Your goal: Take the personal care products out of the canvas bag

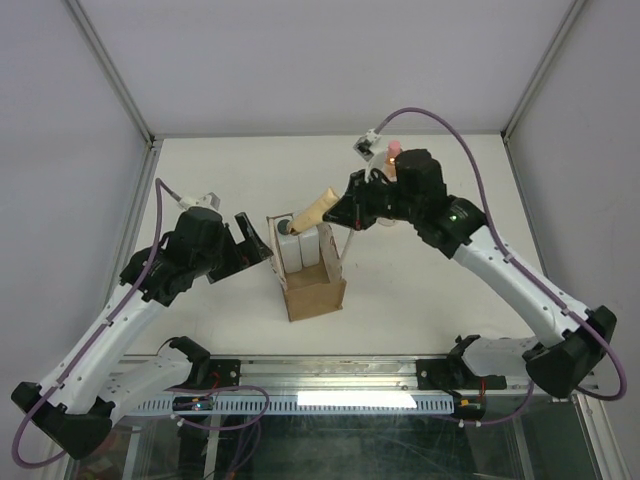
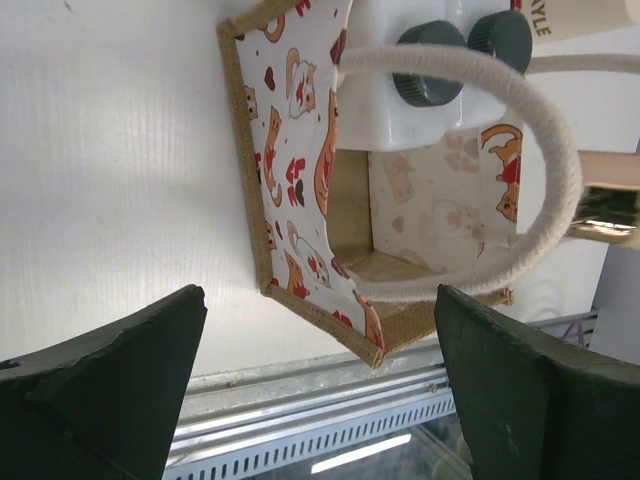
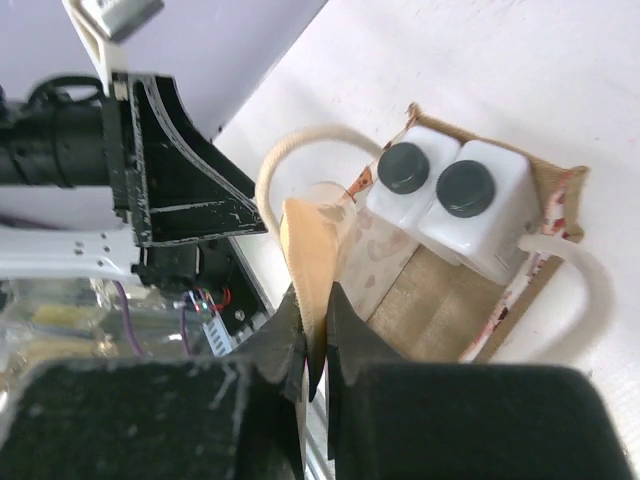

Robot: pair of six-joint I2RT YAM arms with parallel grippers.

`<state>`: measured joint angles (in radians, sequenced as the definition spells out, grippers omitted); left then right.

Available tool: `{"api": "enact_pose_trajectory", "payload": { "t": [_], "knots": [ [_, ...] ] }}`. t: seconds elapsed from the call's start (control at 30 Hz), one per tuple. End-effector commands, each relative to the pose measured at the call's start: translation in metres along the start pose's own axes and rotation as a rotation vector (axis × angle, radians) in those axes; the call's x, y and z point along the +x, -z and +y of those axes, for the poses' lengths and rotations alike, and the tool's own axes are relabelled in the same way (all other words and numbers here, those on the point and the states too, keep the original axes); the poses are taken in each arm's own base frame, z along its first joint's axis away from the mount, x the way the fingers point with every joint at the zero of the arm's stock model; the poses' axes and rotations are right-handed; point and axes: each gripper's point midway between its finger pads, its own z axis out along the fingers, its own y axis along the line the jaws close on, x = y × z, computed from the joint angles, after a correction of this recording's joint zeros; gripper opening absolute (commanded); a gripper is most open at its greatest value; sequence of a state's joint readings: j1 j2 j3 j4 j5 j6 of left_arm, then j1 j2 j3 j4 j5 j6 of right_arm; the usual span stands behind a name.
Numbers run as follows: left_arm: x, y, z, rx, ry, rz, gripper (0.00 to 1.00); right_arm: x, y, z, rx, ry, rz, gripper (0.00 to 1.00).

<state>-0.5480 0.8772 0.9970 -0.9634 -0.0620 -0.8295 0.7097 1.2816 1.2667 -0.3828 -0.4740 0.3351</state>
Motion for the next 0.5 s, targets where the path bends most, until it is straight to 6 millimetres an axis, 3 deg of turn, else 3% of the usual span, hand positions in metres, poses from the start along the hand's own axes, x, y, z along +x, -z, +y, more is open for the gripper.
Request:
{"api": "enact_pose_trajectory", "payload": {
  "t": [0.0, 0.17, 0.3, 0.4, 0.47],
  "knots": [
    [-0.038, 0.014, -0.014, 0.035, -0.026, -0.156, 0.97, -0.056, 0.06, 0.027, 0.04, -0.033, -0.182, 0.0],
    [-0.056, 0.015, -0.019, 0.028, -0.046, -0.222, 0.97, -0.07, 0.12, 0.014, 0.27, 0.027, -0.26, 0.0],
    [-0.069, 0.01, -0.026, 0.02, -0.057, -0.257, 0.97, -0.072, 0.167, -0.011, 0.508, 0.061, -0.327, 0.0],
    [-0.075, 0.004, -0.031, 0.02, -0.075, -0.265, 0.97, -0.059, 0.185, -0.04, 0.688, 0.053, -0.301, 0.0],
    [-0.079, 0.0, -0.035, 0.018, -0.093, -0.265, 0.98, -0.043, 0.184, -0.062, 0.785, 0.04, -0.246, 0.0]
  ]
}}
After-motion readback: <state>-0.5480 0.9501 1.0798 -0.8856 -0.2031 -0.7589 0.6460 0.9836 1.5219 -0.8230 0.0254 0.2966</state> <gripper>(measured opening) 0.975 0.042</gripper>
